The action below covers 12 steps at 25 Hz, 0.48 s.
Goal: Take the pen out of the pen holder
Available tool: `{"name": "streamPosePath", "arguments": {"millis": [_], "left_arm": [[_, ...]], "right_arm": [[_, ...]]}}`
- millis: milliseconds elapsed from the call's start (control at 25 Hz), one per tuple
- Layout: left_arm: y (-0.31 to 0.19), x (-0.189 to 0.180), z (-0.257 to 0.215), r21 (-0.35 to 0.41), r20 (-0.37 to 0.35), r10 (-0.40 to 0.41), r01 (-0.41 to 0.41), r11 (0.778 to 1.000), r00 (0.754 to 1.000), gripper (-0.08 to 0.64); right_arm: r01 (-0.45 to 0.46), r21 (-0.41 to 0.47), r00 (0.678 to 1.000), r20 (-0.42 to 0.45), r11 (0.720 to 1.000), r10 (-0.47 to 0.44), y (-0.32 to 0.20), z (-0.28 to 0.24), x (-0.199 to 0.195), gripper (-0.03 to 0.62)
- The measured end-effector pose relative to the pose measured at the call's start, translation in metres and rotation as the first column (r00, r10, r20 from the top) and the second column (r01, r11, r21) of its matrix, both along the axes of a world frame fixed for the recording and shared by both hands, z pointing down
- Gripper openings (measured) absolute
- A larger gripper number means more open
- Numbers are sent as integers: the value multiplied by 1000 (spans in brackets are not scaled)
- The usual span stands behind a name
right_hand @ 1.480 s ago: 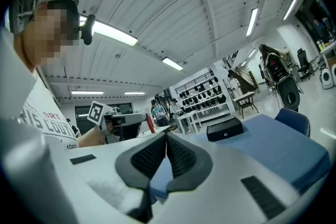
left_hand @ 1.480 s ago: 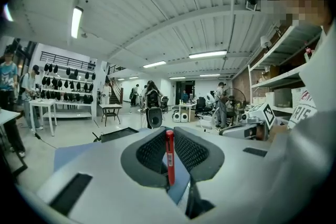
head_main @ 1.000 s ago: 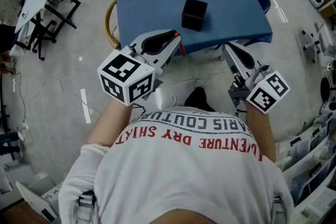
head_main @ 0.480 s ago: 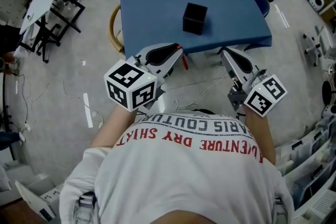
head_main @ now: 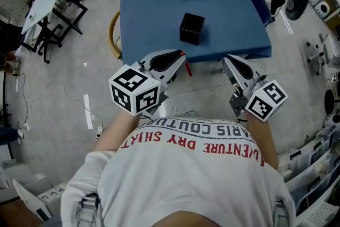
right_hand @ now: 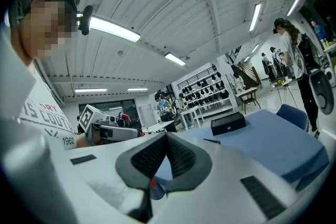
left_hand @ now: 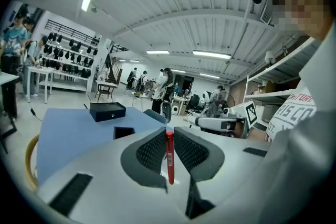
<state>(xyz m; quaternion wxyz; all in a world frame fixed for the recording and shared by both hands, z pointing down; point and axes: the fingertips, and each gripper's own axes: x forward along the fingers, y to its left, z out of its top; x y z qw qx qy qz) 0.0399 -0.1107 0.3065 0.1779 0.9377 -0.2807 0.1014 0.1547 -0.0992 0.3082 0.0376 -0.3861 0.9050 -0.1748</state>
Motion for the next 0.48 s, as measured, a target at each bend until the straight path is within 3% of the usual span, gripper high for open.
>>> {"name": "streamPosePath", "arguments": {"millis": [480], "left_arm": [[-15,20,4,-5,16,5,-5,1000,1000,67]], "right_arm": [[-7,2,1000,12,1000,7,-15,1,19,23]]}}
